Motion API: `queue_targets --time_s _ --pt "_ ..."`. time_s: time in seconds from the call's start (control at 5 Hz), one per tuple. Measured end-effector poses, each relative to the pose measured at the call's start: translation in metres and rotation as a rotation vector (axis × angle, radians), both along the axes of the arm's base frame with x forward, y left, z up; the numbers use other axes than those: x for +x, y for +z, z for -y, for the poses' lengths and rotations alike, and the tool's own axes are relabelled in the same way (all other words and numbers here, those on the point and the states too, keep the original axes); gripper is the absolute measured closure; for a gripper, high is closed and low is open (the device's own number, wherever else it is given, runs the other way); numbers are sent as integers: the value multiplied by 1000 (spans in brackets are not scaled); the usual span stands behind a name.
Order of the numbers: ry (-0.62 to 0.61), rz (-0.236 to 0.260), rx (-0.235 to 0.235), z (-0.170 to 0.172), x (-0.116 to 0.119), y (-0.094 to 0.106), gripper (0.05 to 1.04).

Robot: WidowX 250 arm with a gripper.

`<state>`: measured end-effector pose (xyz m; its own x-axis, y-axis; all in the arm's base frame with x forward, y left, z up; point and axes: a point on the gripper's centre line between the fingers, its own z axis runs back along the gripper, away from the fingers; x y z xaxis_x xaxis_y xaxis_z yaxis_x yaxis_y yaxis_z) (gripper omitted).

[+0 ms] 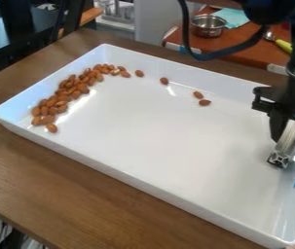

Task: Sweep into pile

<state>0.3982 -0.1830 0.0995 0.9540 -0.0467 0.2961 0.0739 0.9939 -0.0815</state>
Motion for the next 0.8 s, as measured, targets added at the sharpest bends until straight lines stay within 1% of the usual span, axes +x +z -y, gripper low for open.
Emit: queue_targets --time_s 0.4,0.6,0.8 --pt "35 -20 14 -27 3 -8 716" --pt "83 -38 13 -62 5 -9 716" --pt "114 -57 20 -89 7 -9 716"
